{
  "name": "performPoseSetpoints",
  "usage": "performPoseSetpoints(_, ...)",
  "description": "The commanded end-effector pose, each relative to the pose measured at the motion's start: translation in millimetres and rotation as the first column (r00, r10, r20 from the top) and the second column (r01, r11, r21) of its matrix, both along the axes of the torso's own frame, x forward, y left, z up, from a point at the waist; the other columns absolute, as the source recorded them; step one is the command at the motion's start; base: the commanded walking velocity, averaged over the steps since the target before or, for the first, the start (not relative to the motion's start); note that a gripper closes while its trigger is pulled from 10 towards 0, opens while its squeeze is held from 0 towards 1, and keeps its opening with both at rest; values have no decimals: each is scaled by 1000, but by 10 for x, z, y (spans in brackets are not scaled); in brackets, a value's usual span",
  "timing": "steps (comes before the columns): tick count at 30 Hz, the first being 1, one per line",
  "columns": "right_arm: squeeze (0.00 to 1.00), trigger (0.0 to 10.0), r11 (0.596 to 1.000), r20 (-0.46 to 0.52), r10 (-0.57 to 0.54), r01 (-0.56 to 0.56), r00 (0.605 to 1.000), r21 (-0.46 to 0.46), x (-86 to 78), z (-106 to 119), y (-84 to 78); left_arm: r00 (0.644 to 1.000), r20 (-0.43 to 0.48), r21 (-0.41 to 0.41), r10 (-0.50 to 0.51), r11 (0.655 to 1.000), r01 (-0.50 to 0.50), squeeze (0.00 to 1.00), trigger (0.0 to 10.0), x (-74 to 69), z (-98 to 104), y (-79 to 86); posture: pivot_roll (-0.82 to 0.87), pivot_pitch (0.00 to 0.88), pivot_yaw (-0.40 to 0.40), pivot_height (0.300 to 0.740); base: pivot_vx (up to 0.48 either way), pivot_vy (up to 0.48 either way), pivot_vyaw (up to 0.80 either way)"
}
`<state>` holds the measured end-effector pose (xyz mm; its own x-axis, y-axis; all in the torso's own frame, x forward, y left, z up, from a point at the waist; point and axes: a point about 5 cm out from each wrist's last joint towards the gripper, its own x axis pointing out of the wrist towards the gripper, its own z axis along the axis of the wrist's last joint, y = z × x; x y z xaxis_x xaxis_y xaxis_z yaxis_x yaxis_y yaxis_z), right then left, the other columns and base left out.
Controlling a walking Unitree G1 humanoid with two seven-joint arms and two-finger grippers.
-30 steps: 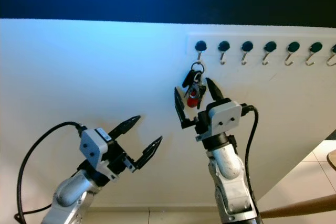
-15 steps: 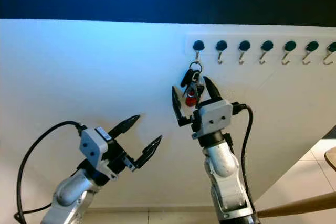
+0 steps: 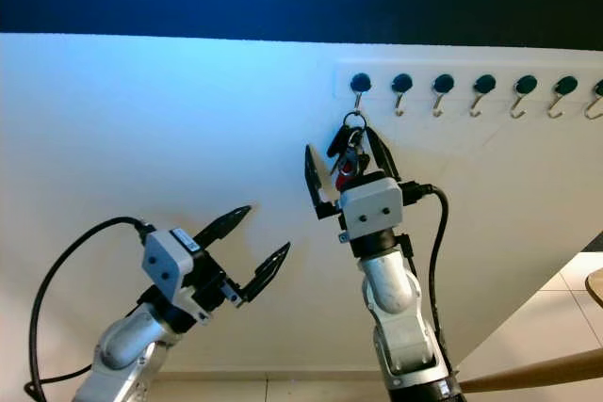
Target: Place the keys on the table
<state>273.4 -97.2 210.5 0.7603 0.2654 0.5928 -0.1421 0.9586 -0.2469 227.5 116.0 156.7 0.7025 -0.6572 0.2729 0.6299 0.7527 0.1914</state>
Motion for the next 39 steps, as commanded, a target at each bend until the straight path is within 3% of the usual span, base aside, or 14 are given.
performPoseSetpoints(1,0,8039,1000,2,-5,5,1000,1,3,-5,9,1000,9,33,-2,999,2,0,10000,-1,9,20,42,55,-19,740,0,0,0)
performPoseSetpoints(2,0,2000,1000,2,-6,6,1000,1,4,-6,9,1000,9,33,-2,999,2,0,10000,-1,10,20,43,57,-19,740,0,0,0)
performPoseSetpoints(3,0,2000,1000,2,-8,7,1000,1,5,-6,10,1000,9,32,-2,999,1,0,10000,0,11,20,43,57,-19,740,0,0,0)
performPoseSetpoints(4,0,0,1000,1,-7,7,1000,0,6,-7,11,1000,9,33,-2,999,2,0,10000,0,12,19,43,58,-19,740,0,0,0)
performPoseSetpoints(22,0,0,1000,4,-7,7,1000,10,2,11,13,1000,12,36,-4,999,3,0,10000,3,23,20,42,60,-16,740,0,0,0)
performPoseSetpoints(32,0,0,998,53,-8,4,999,63,-20,162,-25,1000,21,40,-13,999,12,0,10000,6,56,13,43,64,-12,740,0,0,0)
performPoseSetpoints(35,0,392,997,72,-1,-5,997,76,-33,232,-23,999,27,36,-27,999,26,0,10000,13,83,-18,43,67,-11,740,0,0,0)
performPoseSetpoints(37,0,1608,997,84,13,-19,996,79,-46,287,-4,999,33,31,-37,999,36,0,10000,22,107,-43,43,70,-10,740,0,0,0)
performPoseSetpoints(39,0,1961,996,97,29,-37,995,82,-67,337,19,998,38,28,-42,999,41,0,10000,29,128,-57,43,70,-10,740,0,0,0)
